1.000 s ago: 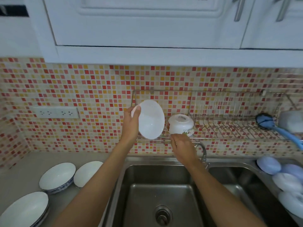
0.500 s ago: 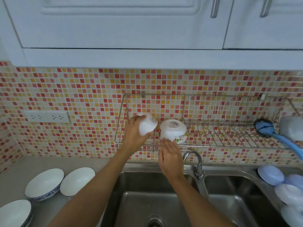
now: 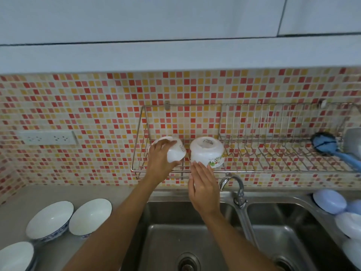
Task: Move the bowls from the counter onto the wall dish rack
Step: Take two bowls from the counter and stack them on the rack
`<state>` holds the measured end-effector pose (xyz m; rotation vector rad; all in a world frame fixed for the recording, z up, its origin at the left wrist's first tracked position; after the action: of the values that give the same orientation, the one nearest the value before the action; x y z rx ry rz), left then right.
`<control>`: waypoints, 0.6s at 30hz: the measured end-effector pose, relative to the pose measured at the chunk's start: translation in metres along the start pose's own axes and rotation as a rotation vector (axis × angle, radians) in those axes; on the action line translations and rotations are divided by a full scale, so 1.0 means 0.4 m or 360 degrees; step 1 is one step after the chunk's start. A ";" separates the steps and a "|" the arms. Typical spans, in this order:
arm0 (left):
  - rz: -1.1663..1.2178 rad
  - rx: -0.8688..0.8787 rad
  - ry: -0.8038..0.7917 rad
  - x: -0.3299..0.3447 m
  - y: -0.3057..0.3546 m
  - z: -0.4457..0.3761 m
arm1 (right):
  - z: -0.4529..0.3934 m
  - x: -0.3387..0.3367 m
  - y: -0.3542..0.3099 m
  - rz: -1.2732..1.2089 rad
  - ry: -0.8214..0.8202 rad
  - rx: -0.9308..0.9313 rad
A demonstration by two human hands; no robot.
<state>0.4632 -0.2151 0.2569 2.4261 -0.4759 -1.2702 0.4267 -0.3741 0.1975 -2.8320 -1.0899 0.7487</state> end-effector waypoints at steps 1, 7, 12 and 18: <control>-0.0008 -0.0010 -0.0008 0.003 -0.002 0.000 | 0.001 0.000 0.000 -0.0004 0.0007 -0.0006; -0.0043 -0.0070 -0.0081 0.018 -0.017 -0.002 | 0.002 -0.002 -0.002 -0.0018 0.0046 0.0014; 0.0065 -0.0099 -0.0148 0.031 -0.028 0.001 | 0.002 -0.006 -0.005 -0.0022 0.0049 0.0018; 0.0038 -0.0091 -0.0234 0.044 -0.021 0.008 | 0.003 -0.004 -0.002 -0.0011 0.0035 0.0037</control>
<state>0.4710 -0.2160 0.2387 2.2838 -0.5000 -1.4386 0.4247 -0.3745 0.1973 -2.8089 -1.0797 0.7228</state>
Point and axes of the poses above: each hand's wrist, its own z-axis away from the middle knuckle, its own x-axis out of the palm, y = z × x, the point moved 9 cm from there along -z, towards the middle knuckle, and after that the axes turned 1 degree about -x, right-handed, at the moved point
